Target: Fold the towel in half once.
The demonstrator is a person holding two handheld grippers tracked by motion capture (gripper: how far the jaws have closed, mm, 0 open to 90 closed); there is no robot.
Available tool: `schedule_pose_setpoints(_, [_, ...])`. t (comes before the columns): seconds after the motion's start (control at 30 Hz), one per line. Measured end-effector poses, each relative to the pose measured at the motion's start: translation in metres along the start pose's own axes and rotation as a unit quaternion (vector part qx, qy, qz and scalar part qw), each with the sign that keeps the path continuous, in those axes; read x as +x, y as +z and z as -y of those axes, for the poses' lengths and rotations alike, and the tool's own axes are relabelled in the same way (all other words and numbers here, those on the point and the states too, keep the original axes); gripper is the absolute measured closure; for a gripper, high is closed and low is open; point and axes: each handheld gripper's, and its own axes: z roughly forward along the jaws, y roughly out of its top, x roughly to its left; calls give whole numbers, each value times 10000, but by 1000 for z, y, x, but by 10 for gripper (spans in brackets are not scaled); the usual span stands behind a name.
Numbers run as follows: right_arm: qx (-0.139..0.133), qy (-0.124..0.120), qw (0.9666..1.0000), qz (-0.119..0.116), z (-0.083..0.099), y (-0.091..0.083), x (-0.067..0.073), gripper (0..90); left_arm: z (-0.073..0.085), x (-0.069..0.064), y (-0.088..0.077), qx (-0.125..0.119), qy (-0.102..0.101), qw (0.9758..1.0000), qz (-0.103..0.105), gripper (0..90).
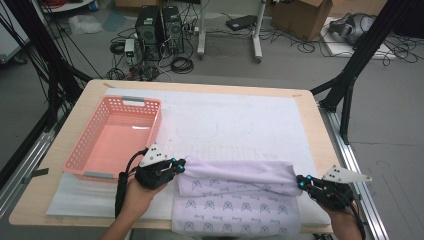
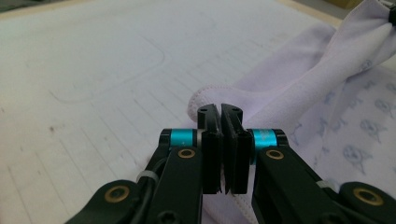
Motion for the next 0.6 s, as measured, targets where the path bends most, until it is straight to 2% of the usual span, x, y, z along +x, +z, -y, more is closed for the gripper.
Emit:
schedule_pose_setpoints(0.07, [97, 41, 9999, -83, 10, -2, 4, 864, 10, -3, -1, 63, -81, 9999, 102, 863])
schedule_pose_setpoints(0.23, [327, 87, 9992, -223, 34, -11, 18, 864, 26, -12, -9, 298, -118, 9985, 447, 858])
schedule_pose_setpoints(0.3, [371, -53, 9990, -256, 40, -14, 22, 852, 29, -13, -12, 359, -140, 9974, 610, 840])
schedule_pose_setpoints(0.33, [380, -192, 9990, -164, 42, -17, 25, 786, 29, -11, -15, 314, -158, 9972, 658, 788])
schedule_pose_setpoints(0.37, [297, -179, 9993, -145, 42, -20, 25, 700, 28, -9, -17, 203, -210, 9974, 654, 684])
schedule_pose_setpoints(0.43, [-67, -56, 9999, -95, 39, -27, 21, 659, 22, -2, -23, -94, -381, 9976, 576, 531])
schedule_pose_setpoints(0.47, [-234, 16, 9997, -66, 35, -31, 19, 647, 18, 1, -25, -224, -425, 9976, 493, 518])
schedule_pose_setpoints(0.5, [-372, -17, 9993, 60, 30, -34, 17, 644, 15, 4, -26, -282, -444, 9978, 404, 511])
schedule_pose_setpoints(0.57, [-535, -26, 9981, 308, 19, -36, 12, 646, 10, 9, -21, -221, -491, 9985, 72, 509])
schedule_pose_setpoints(0.6, [-581, -26, 9974, 426, 13, -35, 9, 646, 8, 11, -16, -117, -541, 9985, -18, 515])
